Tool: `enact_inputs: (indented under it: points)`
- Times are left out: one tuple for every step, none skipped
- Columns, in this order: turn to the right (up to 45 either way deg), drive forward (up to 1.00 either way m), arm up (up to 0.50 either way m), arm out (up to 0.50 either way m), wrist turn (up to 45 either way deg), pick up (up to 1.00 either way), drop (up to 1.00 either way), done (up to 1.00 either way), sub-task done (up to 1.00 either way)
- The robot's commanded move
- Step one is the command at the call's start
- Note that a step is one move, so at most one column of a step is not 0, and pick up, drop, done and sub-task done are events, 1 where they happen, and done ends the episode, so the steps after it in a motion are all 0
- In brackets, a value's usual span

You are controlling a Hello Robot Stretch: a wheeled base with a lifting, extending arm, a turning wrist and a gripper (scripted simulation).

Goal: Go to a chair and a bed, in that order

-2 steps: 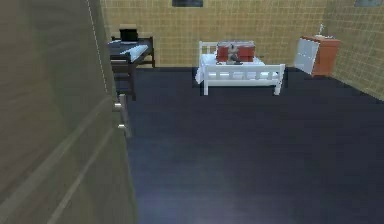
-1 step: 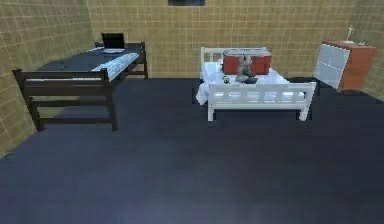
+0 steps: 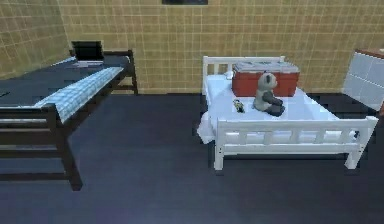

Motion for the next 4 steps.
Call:
enact_inputs:
  points:
    - [3.0, 0.0, 0.0, 0.0, 0.0, 0.0, 0.0, 0.0, 0.0]
    - [0.0, 0.8, 0.0, 0.0, 0.0, 0.0, 0.0, 0.0, 0.0]
    - [21.0, 0.0, 0.0, 0.0, 0.0, 0.0, 0.0, 0.0, 0.0]
    - [0.0, 0.0, 0.0, 0.0, 0.0, 0.0, 0.0, 1.0, 0.0]
